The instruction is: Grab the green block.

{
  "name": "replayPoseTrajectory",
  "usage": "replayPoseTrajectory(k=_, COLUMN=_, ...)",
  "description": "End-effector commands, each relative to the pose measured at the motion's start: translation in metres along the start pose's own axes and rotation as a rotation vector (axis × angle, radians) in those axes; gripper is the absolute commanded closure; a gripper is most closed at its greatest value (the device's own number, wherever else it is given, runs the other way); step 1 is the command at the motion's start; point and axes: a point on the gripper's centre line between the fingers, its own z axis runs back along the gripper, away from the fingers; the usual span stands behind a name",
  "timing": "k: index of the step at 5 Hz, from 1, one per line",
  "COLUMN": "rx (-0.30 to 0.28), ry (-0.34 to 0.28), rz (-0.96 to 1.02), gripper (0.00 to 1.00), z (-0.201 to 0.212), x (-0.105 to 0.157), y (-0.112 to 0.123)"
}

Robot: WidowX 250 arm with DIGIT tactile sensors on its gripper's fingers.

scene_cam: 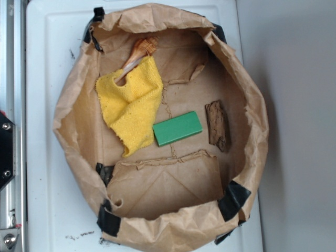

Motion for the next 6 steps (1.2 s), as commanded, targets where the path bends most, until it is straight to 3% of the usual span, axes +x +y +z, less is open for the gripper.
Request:
replayPoseTrajectory(k=1, rx=0.000, ry=0.000, rz=0.000, gripper=0.00, z=0.000, x=0.000, y=0.000)
replayPoseTrajectory(k=2, rx=0.023, ry=0.018, rz=0.112, gripper=0.00, z=-0.018, x=0.048, y=0.014)
replayPoseTrajectory(k=4, rx=0.083, ry=0.035, rz=0.059, gripper=0.00, z=-0.070, x=0.144, y=0.046)
replayPoseTrajectory(k=6, rx=0.083, ry=0.035, rz=0.059, gripper=0.00, z=-0.070, x=0.144, y=0.046)
